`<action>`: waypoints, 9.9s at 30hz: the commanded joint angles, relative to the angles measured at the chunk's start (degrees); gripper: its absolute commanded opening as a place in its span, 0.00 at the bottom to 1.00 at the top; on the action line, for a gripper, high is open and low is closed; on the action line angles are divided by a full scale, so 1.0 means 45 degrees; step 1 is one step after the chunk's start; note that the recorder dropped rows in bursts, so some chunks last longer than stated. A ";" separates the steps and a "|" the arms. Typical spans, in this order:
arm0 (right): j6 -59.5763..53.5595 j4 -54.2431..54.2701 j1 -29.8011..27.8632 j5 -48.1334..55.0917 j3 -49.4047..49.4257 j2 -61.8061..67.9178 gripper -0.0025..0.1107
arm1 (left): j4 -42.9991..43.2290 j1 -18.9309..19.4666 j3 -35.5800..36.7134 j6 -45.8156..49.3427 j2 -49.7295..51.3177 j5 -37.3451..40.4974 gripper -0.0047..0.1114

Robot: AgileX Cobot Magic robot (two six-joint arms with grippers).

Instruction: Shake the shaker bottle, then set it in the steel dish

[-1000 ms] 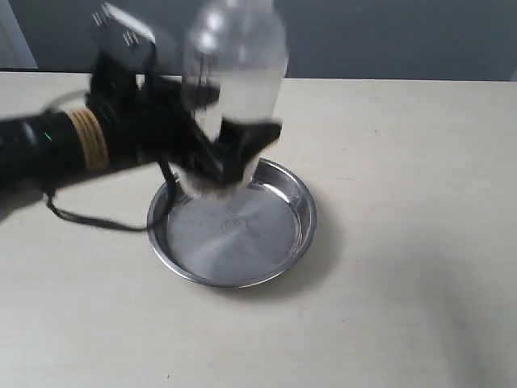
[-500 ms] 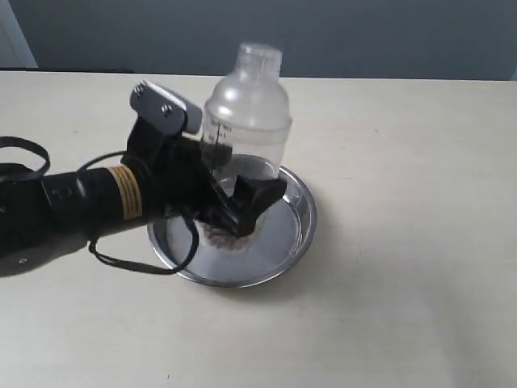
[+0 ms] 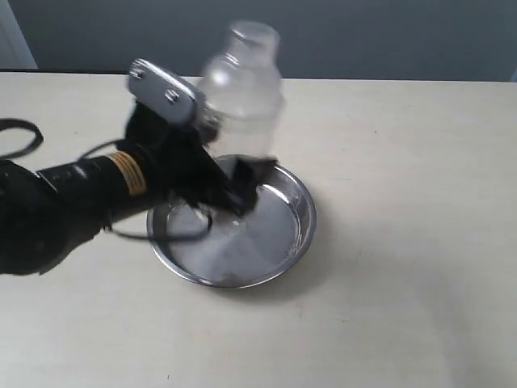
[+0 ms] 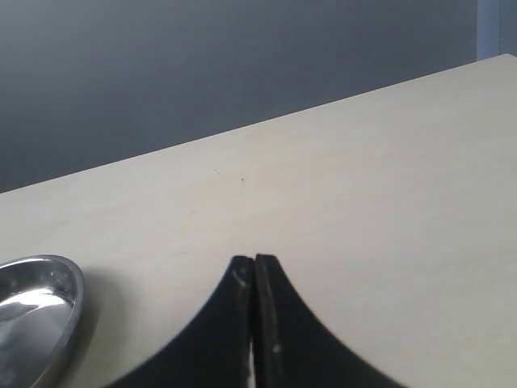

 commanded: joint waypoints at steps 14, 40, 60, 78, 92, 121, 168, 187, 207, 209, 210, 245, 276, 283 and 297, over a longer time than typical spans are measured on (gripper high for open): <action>-0.0034 -0.0016 -0.0039 -0.0135 0.0008 -0.0063 0.02 | -0.3223 0.0291 0.0124 -0.1014 0.0231 0.0289 0.04; -0.0034 -0.0016 -0.0039 -0.0135 0.0008 -0.0063 0.02 | 0.5989 -0.0155 -0.2201 -0.3787 -0.2224 0.0383 0.04; -0.0034 -0.0016 -0.0039 -0.0135 0.0008 -0.0063 0.02 | 0.7381 -0.0546 -0.2797 -0.5157 -0.2104 -0.0591 0.04; -0.0034 -0.0016 -0.0039 -0.0135 0.0008 -0.0063 0.02 | 0.4242 -0.0524 -0.0813 -0.2440 -0.0377 0.0079 0.04; -0.0034 -0.0016 -0.0039 -0.0135 0.0008 -0.0063 0.02 | 0.4091 -0.0150 -0.0514 -0.2382 -0.1571 0.0164 0.04; -0.0034 -0.0016 -0.0039 -0.0135 0.0008 -0.0063 0.02 | 0.3673 -0.0132 -0.0941 -0.1790 -0.3736 0.0392 0.04; -0.0034 -0.0016 -0.0039 -0.0135 0.0008 -0.0063 0.02 | 0.3636 -0.0536 0.0514 -0.2538 -0.0609 -0.0042 0.04; -0.0034 -0.0016 -0.0039 -0.0135 0.0008 -0.0063 0.02 | 0.2186 -0.0550 0.0702 -0.0963 -0.0571 -0.1547 0.04; -0.0034 -0.0016 -0.0039 -0.0135 0.0008 -0.0063 0.02 | 0.3424 -0.0693 -0.0149 -0.1032 -0.3590 -0.1401 0.04; -0.0034 -0.0016 -0.0039 -0.0135 0.0008 -0.0063 0.02 | 0.1893 -0.0613 0.1036 -0.0136 -0.1364 -0.1174 0.04; -0.0034 -0.0016 -0.0039 -0.0135 0.0008 -0.0063 0.02 | 0.1535 -0.0544 0.1367 -0.0114 -0.0237 -0.1933 0.04; -0.0034 -0.0016 -0.0039 -0.0135 0.0008 -0.0063 0.02 | 0.1360 -0.0547 0.1069 -0.1105 -0.0743 -0.1078 0.04; -0.0034 -0.0016 -0.0039 -0.0135 0.0008 -0.0063 0.02 | 0.1565 -0.0547 0.1624 -0.0993 0.4696 -0.9037 0.04; -0.0034 -0.0016 -0.0039 -0.0135 0.0008 -0.0063 0.02 | 0.1237 -0.0547 0.1491 -0.0494 0.5056 -0.9037 0.04; -0.0034 -0.0016 -0.0039 -0.0135 0.0008 -0.0063 0.02 | -0.0347 -0.0547 0.0420 -0.0994 0.5056 -0.7780 0.04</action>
